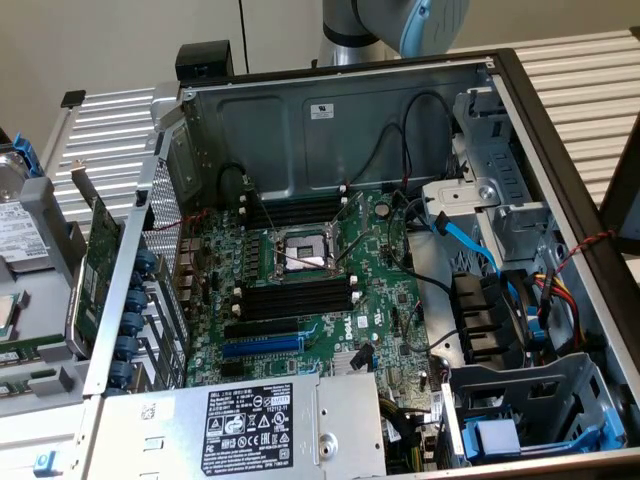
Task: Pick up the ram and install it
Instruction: 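Pick up the ram and move it above insertion slot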
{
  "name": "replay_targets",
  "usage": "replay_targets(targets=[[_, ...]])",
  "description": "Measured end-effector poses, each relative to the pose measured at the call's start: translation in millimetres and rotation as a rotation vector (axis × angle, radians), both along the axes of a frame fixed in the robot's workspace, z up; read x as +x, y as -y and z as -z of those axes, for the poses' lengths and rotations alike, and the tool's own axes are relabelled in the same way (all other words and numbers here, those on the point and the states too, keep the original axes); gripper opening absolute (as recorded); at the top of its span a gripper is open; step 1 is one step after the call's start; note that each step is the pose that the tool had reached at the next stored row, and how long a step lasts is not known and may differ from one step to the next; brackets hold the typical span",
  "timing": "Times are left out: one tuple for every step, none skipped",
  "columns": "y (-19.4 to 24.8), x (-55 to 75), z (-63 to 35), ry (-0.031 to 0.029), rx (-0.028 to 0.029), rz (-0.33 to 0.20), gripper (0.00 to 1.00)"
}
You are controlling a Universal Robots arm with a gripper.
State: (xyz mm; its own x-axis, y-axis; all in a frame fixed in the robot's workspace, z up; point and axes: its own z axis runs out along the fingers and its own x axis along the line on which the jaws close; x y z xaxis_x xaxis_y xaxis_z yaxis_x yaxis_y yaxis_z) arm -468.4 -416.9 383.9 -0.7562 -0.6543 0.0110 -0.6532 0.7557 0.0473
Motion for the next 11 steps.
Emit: replay_targets(targets=[[0.0, 0.0, 0.0, 0.0001, 0.0000, -0.018, 0.11], [0.0, 0.0, 0.0, 0.0000, 0.0000, -0.036, 0.11], [0.0, 0.0, 0.0, 0.0000, 0.0000, -0.055, 0.11], [0.0, 0.0, 0.0, 0.0000, 0.0000, -0.073, 0.11], [0.0, 0.0, 0.0, 0.0000, 0.0001, -0.092, 0.11], [0.0, 0.0, 0.0, 0.0001, 0.0001, -0.109, 0.11], [0.0, 0.0, 0.0, 0.0000, 0.0001, -0.126, 0.11], [0.0, 0.0, 0.0, 0.0000, 0.0001, -0.145, 0.11], [0.0, 0.0, 0.0, 0.0000, 0.0001, -0.163, 0.11], [0.0, 0.0, 0.0, 0.0001, 0.0002, -0.183, 0.11], [0.0, 0.0, 0.0, 0.0000, 0.0002, -0.201, 0.11]])
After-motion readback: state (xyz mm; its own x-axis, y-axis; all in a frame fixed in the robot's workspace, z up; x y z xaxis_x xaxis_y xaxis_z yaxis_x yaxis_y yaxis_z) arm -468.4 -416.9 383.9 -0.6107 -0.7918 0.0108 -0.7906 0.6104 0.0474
